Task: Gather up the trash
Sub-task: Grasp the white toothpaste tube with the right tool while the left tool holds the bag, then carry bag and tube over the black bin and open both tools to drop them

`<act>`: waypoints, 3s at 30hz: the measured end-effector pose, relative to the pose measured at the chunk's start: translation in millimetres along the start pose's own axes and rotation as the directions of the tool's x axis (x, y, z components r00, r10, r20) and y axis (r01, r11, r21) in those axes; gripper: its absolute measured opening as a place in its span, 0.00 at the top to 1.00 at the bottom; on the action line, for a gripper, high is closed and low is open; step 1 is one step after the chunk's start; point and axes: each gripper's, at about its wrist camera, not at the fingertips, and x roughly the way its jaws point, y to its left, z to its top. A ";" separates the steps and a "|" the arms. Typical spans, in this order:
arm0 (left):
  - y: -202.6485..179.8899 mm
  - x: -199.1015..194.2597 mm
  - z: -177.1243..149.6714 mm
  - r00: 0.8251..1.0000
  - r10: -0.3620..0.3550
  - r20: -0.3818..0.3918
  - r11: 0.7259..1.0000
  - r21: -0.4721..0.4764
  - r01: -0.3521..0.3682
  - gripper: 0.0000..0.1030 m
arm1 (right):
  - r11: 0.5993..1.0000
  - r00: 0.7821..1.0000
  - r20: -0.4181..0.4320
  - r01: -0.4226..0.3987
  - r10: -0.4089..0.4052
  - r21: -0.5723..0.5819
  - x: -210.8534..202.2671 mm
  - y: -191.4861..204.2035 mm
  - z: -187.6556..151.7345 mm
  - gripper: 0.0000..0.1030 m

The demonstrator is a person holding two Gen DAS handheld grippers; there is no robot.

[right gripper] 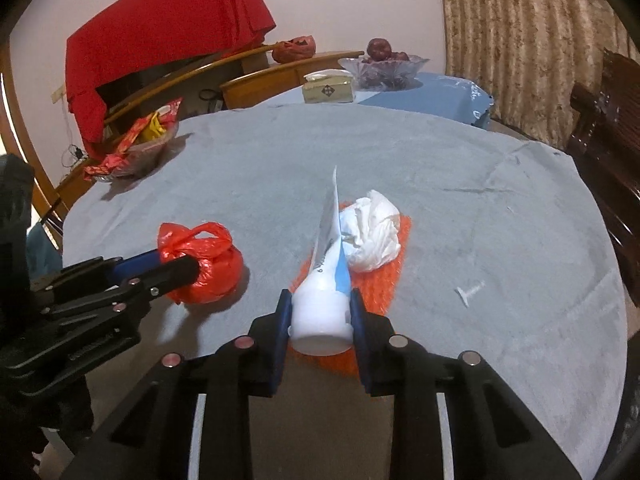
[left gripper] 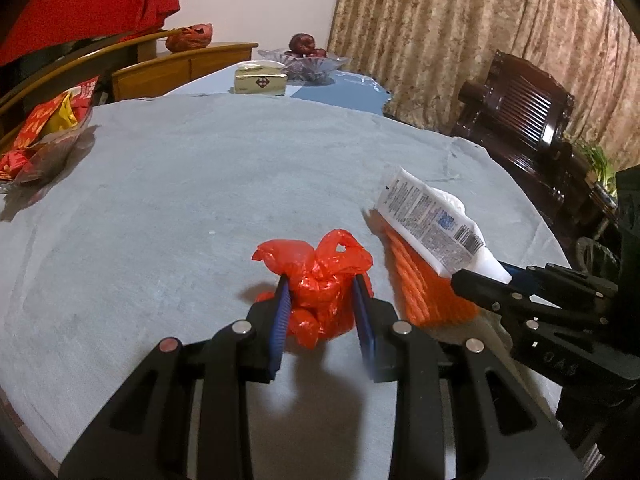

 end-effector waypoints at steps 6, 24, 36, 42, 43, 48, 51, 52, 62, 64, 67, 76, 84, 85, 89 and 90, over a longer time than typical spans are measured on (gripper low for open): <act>-14.6 -6.6 -4.0 1.000 -0.020 -0.011 1.000 0.015 0.020 0.72 | 1.000 1.000 0.024 -0.011 0.011 0.017 -23.2 -9.2 -2.2 0.73; -86.8 -44.8 18.3 0.993 -0.104 0.054 0.991 0.093 0.099 0.72 | 0.997 0.985 0.167 0.024 -0.037 0.078 -111.4 -44.9 4.2 0.73; -170.1 -62.4 27.1 0.974 -0.207 0.092 0.967 0.168 0.190 0.72 | 0.978 0.957 0.228 0.145 -0.177 0.149 -184.1 -95.1 -9.6 0.73; -209.0 -63.3 27.5 0.960 -0.266 0.085 0.948 0.204 0.244 0.72 | 0.957 0.936 0.243 0.209 -0.255 0.200 -221.0 -123.8 -26.5 0.73; -217.6 -63.3 27.7 0.957 -0.278 0.082 0.943 0.214 0.255 0.72 | 0.953 0.932 0.244 0.221 -0.269 0.209 -227.7 -128.9 -30.5 0.73; -252.7 -63.9 24.6 0.942 -0.327 0.068 0.918 0.261 0.300 0.72 | 0.930 0.913 0.242 0.267 -0.328 0.253 -252.2 -151.0 -47.3 0.73; -277.0 -62.5 20.4 0.931 -0.360 0.053 0.898 0.289 0.331 0.72 | 0.913 0.901 0.236 0.295 -0.364 0.282 -266.5 -164.6 -58.7 0.73; -283.0 -61.5 19.1 0.928 -0.369 0.047 0.893 0.295 0.340 0.72 | 0.908 0.897 0.234 0.303 -0.374 0.289 -270.3 -168.5 -61.9 0.73; -350.3 -49.5 -5.6 0.896 -0.444 -0.025 0.832 0.359 0.422 0.72 | 0.853 0.861 0.201 0.378 -0.467 0.361 -304.7 -210.2 -96.8 0.73; -360.8 -45.7 -10.3 0.891 -0.453 -0.043 0.824 0.363 0.436 0.72 | 0.843 0.856 0.195 0.387 -0.479 0.373 -308.6 -216.6 -101.6 0.73; -374.9 -40.0 -17.5 0.888 -0.456 -0.064 0.811 0.380 0.445 0.72 | 0.829 0.849 0.186 0.397 -0.494 0.393 -313.0 -226.7 -107.6 0.73; -403.0 -25.5 -21.9 0.883 -0.461 -0.091 0.793 0.403 0.456 0.72 | 0.806 0.839 0.160 0.420 -0.519 0.417 -316.1 -246.3 -123.8 0.73; -411.4 -19.8 -22.1 0.864 -0.490 -0.116 0.770 0.406 0.491 0.60 | 0.785 0.833 0.119 0.447 -0.540 0.429 -313.9 -258.0 -133.2 0.72; -410.1 -19.7 -22.9 0.855 -0.505 -0.122 0.762 0.402 0.508 0.44 | 0.779 0.833 0.107 0.453 -0.543 0.434 -312.6 -259.1 -134.0 0.68; -402.1 -25.0 -24.3 0.855 -0.508 -0.108 0.764 0.403 0.504 0.29 | 0.753 0.815 0.090 0.480 -0.573 0.449 -316.1 -261.3 -139.6 0.46; -401.0 -25.7 -25.0 0.855 -0.507 -0.107 0.766 0.399 0.504 0.28 | 0.750 0.812 0.091 0.482 -0.577 0.453 -317.7 -260.8 -140.3 0.41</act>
